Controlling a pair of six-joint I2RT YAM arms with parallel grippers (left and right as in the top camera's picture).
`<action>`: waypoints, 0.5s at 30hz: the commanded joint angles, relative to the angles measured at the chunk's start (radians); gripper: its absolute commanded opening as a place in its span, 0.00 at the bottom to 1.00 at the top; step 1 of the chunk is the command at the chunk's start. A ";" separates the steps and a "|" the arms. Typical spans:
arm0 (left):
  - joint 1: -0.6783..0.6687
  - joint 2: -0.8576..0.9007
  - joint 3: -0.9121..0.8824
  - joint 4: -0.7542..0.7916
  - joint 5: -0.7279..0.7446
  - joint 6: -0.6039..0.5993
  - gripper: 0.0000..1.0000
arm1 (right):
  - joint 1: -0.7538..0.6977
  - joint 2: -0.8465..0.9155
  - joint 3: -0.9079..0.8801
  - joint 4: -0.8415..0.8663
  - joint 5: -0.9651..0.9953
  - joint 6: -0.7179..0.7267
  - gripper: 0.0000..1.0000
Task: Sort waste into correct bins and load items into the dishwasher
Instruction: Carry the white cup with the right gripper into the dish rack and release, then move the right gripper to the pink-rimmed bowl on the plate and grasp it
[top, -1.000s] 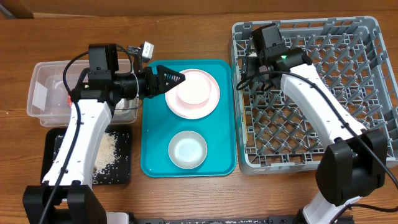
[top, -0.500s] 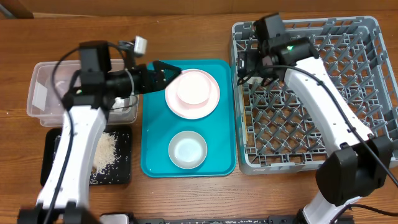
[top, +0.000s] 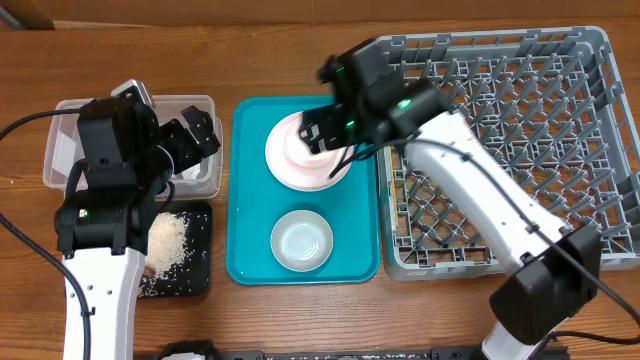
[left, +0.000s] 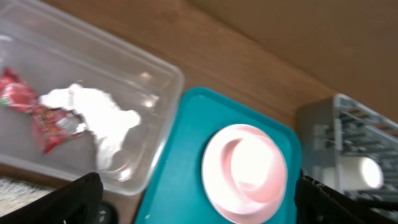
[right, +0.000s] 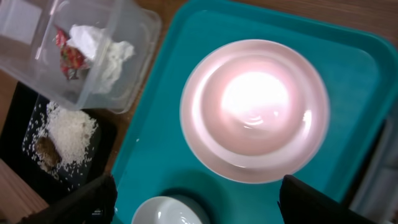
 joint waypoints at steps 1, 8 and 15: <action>0.001 0.023 0.009 -0.013 -0.085 -0.012 1.00 | 0.069 0.013 -0.033 0.042 0.146 -0.008 0.86; 0.001 0.076 0.009 -0.013 -0.085 -0.012 1.00 | 0.169 0.078 -0.080 0.176 0.260 -0.038 0.59; 0.001 0.137 0.009 -0.013 -0.085 -0.012 1.00 | 0.182 0.181 -0.082 0.209 0.320 -0.038 0.34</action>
